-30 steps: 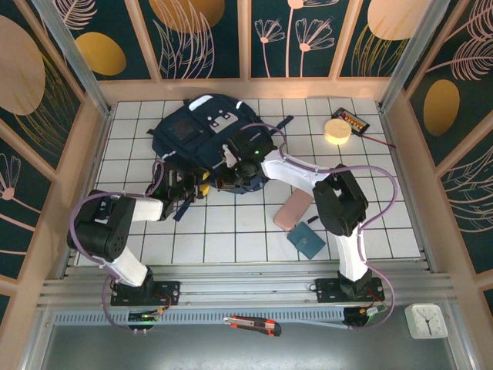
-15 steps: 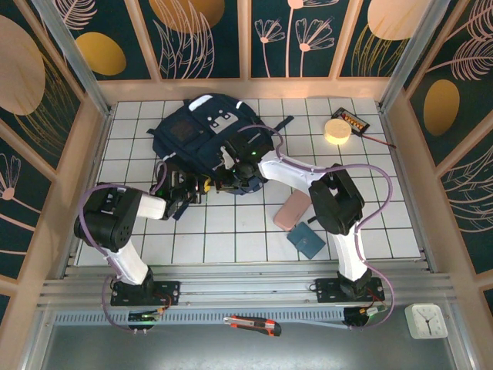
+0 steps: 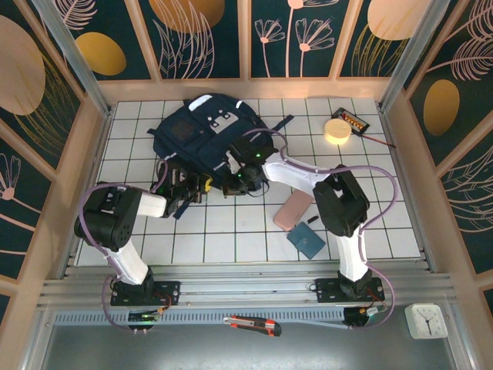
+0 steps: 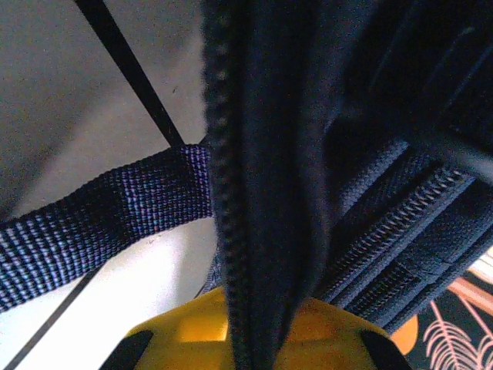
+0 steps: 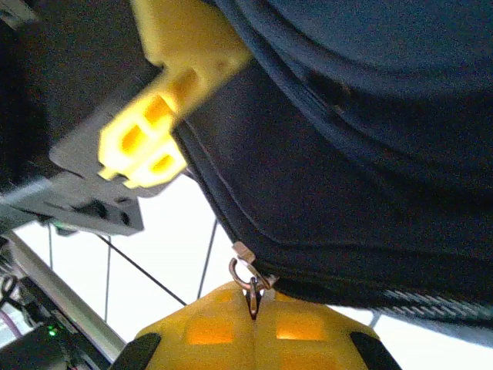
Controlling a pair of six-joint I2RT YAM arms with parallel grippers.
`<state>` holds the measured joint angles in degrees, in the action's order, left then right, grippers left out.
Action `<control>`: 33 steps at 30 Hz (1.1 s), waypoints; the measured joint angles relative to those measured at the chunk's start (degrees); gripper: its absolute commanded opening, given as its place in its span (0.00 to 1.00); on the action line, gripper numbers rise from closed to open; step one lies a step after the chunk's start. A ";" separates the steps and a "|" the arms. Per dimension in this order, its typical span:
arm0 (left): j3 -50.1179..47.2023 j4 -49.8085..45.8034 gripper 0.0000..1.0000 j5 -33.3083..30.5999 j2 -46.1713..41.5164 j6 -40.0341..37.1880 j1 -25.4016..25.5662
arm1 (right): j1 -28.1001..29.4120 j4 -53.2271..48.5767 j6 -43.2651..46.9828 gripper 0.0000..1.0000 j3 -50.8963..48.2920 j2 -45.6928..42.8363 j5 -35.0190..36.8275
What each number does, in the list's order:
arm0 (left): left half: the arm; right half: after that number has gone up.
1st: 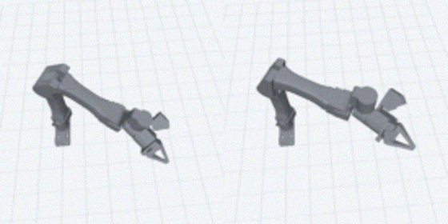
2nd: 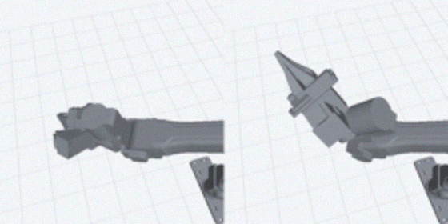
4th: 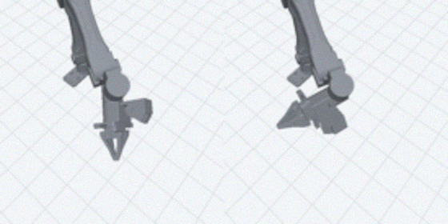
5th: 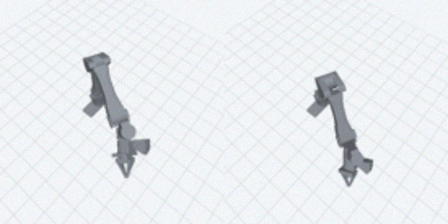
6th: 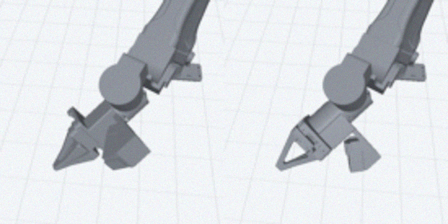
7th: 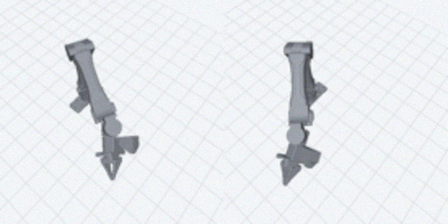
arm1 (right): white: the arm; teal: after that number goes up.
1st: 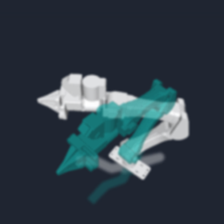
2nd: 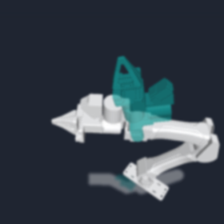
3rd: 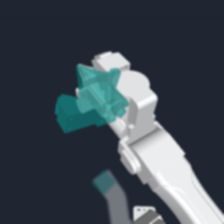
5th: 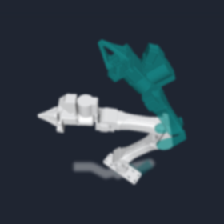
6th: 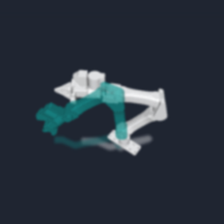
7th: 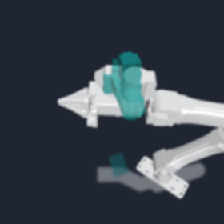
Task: Pack the student bag
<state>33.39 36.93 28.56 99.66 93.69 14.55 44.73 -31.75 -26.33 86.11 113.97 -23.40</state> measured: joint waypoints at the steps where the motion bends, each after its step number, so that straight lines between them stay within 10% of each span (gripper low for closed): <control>1: 0.15 -0.37 0.00 0.28 -0.02 -0.55 -0.02 | -0.63 0.11 0.52 0.00 -1.73 -1.33 0.15; 20: 1.03 -10.64 0.00 2.23 -4.79 -10.38 -4.61 | -24.48 -5.79 13.05 0.00 -5.97 -5.92 1.62; 25: 1.81 -12.41 0.00 2.49 -5.27 -11.43 -4.85 | -22.93 -4.15 15.21 0.58 -4.98 -5.01 -5.57; 33: 2.34 -13.66 0.00 2.62 -5.27 -12.44 -4.90 | -7.54 -1.53 19.26 0.67 -5.70 -7.08 -10.01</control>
<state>35.73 23.27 31.18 94.39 81.25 9.65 37.19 -33.28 -7.07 80.40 106.89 -33.41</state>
